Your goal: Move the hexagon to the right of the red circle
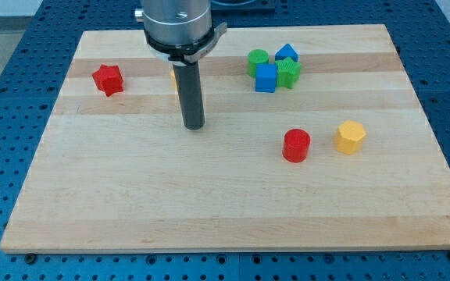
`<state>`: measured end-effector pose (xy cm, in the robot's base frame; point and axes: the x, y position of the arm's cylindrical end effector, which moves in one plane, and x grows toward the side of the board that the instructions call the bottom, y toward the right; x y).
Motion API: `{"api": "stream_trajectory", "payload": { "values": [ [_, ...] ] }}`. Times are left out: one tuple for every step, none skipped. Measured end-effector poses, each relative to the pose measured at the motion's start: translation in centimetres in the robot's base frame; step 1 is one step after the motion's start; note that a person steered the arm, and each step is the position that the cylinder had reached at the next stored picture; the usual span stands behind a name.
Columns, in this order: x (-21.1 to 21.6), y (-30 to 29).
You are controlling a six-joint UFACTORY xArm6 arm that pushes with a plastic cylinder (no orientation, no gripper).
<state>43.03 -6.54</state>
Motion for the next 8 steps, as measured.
{"api": "stream_trajectory", "payload": {
  "values": [
    [0.0,5.2],
    [0.0,13.4],
    [0.0,21.8],
    [0.3,30.6],
    [1.7,32.0],
    [1.7,29.9],
    [1.7,26.0],
    [2.2,21.9]
  ]
}}
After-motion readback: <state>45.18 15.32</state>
